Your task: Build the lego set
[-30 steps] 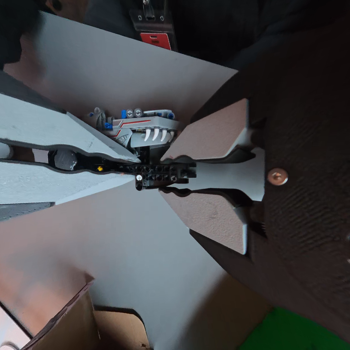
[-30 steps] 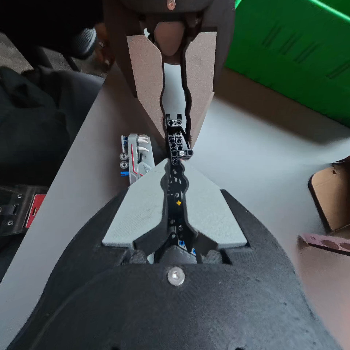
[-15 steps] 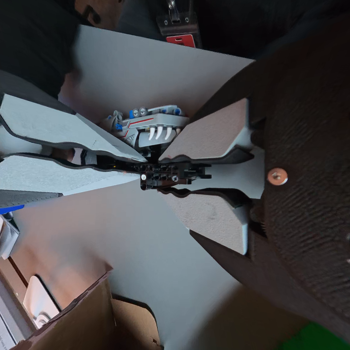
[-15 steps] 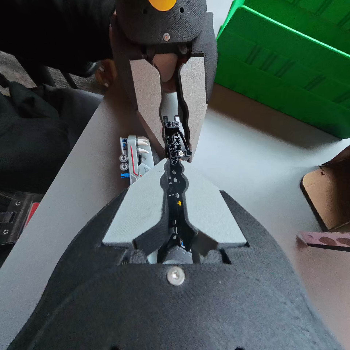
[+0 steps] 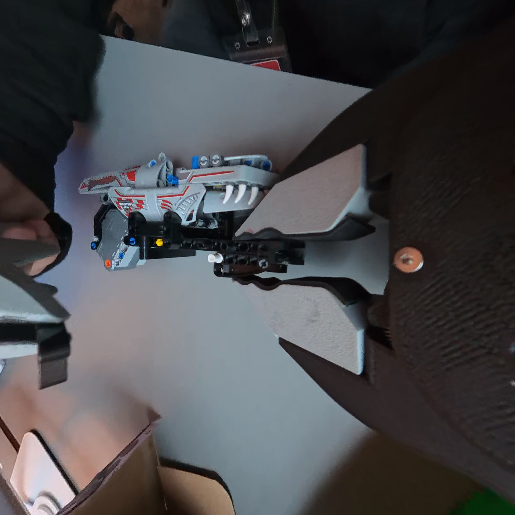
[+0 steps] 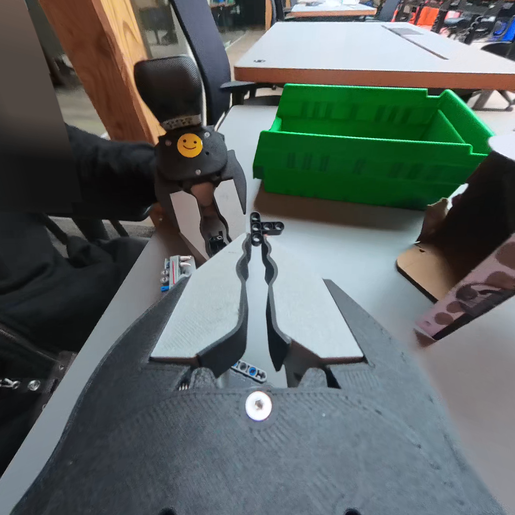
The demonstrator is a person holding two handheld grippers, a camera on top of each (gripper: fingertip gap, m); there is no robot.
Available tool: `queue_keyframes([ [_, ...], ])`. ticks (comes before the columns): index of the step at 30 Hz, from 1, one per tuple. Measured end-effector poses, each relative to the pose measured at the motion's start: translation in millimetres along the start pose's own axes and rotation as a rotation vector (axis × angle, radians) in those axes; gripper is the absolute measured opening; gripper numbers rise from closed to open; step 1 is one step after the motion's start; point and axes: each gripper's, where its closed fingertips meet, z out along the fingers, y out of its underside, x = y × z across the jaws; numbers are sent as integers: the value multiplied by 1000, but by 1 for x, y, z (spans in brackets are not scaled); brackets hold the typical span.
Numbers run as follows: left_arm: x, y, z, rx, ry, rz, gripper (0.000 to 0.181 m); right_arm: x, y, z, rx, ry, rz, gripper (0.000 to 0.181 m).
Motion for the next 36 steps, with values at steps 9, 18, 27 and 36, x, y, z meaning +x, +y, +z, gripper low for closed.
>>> queue_keyframes([
  [9, -1, 1, -5, -11, 0, 17, 21, 44, 63, -36, -284, 302, 158, 9],
  [18, -10, -16, -25, -29, -138, 166, 21, 58, 112, -44, -479, 362, 271, 32],
  [27, -13, -4, -20, -8, -25, -60, 21, -28, 48, -34, -184, -44, 132, 75],
  [36, 0, -2, -12, 73, 294, -579, 22, -47, 66, 3, -465, 147, -399, 40],
])
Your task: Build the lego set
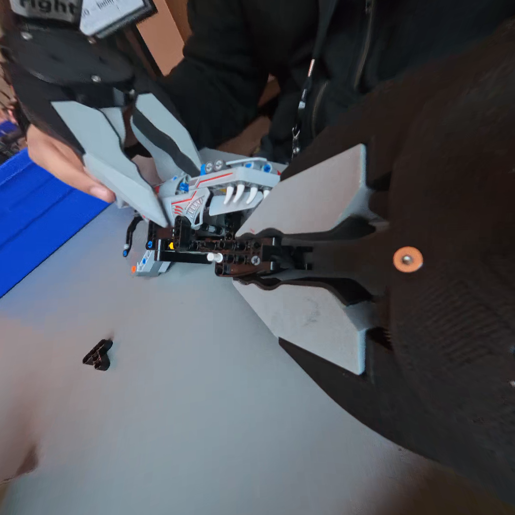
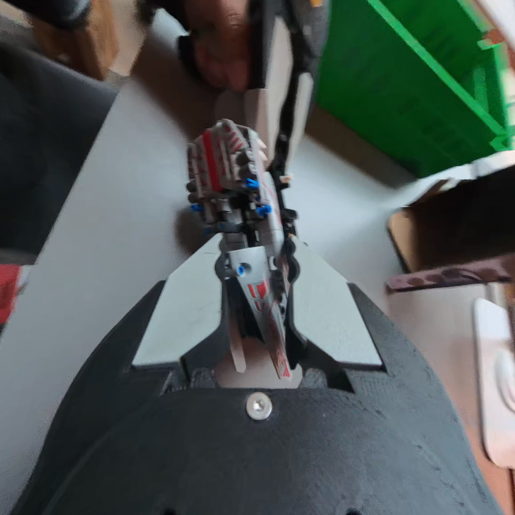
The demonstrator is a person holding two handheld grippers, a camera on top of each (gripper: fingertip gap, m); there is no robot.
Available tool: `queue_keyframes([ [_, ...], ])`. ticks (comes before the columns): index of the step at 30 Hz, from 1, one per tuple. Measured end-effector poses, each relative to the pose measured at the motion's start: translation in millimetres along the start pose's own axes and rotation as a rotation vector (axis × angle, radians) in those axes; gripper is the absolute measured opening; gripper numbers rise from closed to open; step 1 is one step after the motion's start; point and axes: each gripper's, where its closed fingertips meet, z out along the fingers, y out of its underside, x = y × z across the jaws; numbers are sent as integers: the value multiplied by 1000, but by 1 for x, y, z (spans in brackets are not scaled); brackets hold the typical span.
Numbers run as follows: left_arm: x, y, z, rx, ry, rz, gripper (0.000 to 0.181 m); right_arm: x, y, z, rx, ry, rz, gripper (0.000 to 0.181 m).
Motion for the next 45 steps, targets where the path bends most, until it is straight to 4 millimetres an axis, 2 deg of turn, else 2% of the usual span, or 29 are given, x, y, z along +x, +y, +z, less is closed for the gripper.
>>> queue_keyframes([
  [2, 0, 0, -1, 0, 13, -31, 22, -2, -1, -2, -38, -47, 34, 47],
  [3, -3, 1, -1, -1, 8, -47, 22, -1, 1, -4, -75, -46, 41, 57],
  [4, -5, -1, -2, 8, 2, -54, 22, 1, 2, -7, -108, -33, 33, 76],
  [5, -6, -2, -3, 13, -12, -29, 22, 3, 1, -11, -117, -5, 11, 81],
  [8, 0, -4, -4, 3, -84, 211, 22, 3, 1, -13, -137, 103, -65, 80],
  [11, 7, -1, 0, -23, -146, 445, 22, -15, 9, -6, -162, 141, -122, 76],
  [13, 7, -1, 1, -27, -189, 576, 21, -23, 14, -3, -170, 205, -178, 67],
  [15, 8, 0, 2, -31, -213, 642, 21, -24, 18, -2, -172, 273, -220, 72],
  [19, 5, 6, 8, -80, -172, 492, 21, -24, 20, -3, -159, 274, -196, 71],
  [22, 6, 2, 8, -41, -81, 234, 21, -18, 19, -9, -165, 277, -192, 72],
  [23, 7, 1, 6, -31, -48, 205, 21, -16, 23, -9, -189, 284, -196, 74],
  [25, 14, 0, 5, -20, -19, 260, 22, -16, 36, -4, -245, 258, -174, 71],
  [27, 18, 0, 1, -11, -18, 334, 28, -19, 36, -1, -225, 232, -145, 65],
  [30, 26, 6, -16, -34, 55, 369, 40, -15, 41, -5, -240, 280, -212, 60],
  [34, 13, 18, -34, -96, 29, 379, 35, -9, 45, -7, -211, 307, -229, 58],
  [36, 2, 19, -31, -102, -20, 375, 33, -8, 46, -7, -182, 288, -211, 58],
  [38, 6, 20, -21, -113, 10, 359, 23, -1, 52, -9, -175, 292, -206, 59],
  [41, 18, 19, -6, -116, 19, 398, 23, 10, 64, -16, -264, 320, -233, 58],
  [43, 16, 23, 2, -152, -33, 436, 17, 3, 63, -21, -287, 272, -211, 61],
  [45, 14, 24, 10, -172, -73, 429, 21, -6, 56, -28, -244, 205, -148, 63],
])
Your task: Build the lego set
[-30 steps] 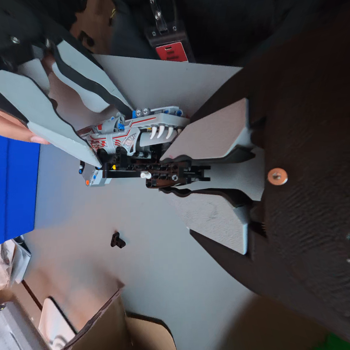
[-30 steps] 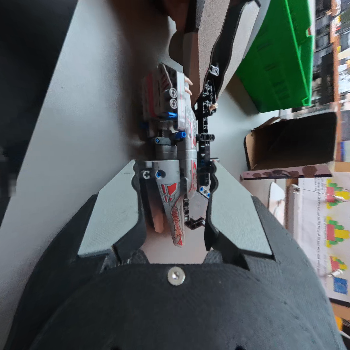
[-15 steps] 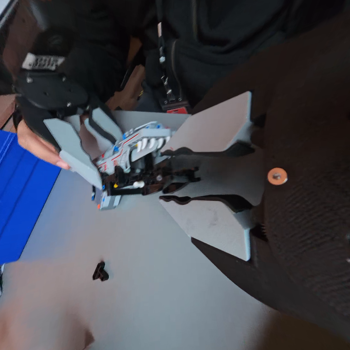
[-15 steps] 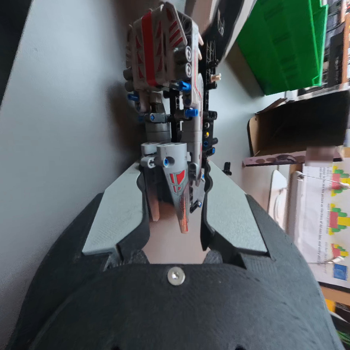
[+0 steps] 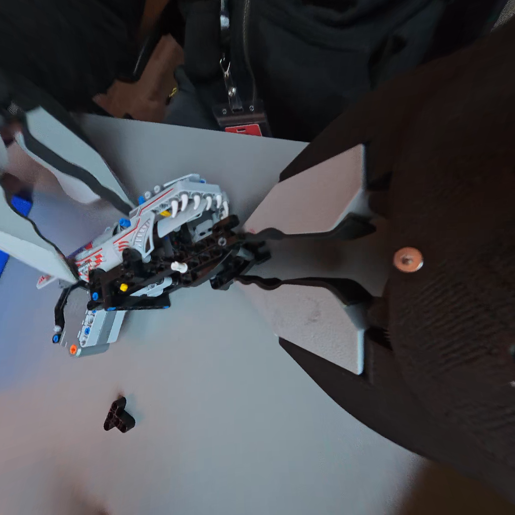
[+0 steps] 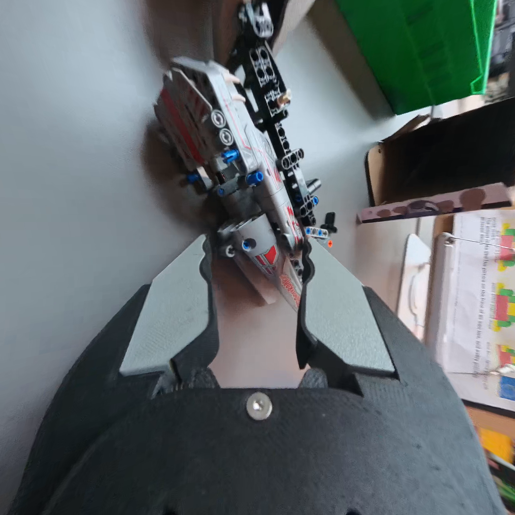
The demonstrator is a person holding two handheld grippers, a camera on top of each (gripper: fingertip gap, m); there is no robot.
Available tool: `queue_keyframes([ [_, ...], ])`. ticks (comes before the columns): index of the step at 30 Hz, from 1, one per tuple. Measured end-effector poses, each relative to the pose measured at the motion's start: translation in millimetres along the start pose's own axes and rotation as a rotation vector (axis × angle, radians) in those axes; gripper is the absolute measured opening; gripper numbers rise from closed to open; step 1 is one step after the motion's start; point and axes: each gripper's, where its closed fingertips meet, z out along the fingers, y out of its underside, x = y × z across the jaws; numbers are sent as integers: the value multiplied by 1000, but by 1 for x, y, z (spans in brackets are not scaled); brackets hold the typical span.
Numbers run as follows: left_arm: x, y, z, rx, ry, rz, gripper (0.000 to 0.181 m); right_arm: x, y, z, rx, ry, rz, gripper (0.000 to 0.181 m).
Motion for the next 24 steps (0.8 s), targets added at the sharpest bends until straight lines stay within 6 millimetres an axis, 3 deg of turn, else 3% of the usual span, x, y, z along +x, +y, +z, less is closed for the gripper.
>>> queue_keyframes([
  [3, 3, 6, 8, -61, -14, 36, 24, -5, -17, -19, 140, -112, 142, 50],
  [6, 2, 7, 12, -75, -73, 93, 22, 10, -36, -30, 272, -121, 325, 33],
  [9, -5, -1, 20, -53, -168, -23, 18, 14, -50, -27, 331, -156, 527, 34],
  [11, -13, -6, 23, -26, -277, -101, 14, 7, -58, -23, 350, -171, 557, 44],
  [14, -4, -11, 32, -21, -302, -125, 15, 8, -64, -13, 315, -79, 631, 42],
  [18, 13, -12, 40, -31, -262, -95, 15, 1, -48, -4, 137, 27, 543, 31],
  [19, 17, -12, 40, -33, -238, -86, 15, 4, -40, -7, 99, 64, 508, 31],
  [20, 23, -12, 41, -25, -210, -93, 14, 7, -35, -11, 93, 85, 505, 45],
  [22, 35, -13, 43, -19, -150, -92, 0, 12, -20, -18, 53, 106, 543, 32],
  [24, 43, -15, 45, -13, -126, -72, 0, 9, -18, -25, 67, 84, 566, 38],
])
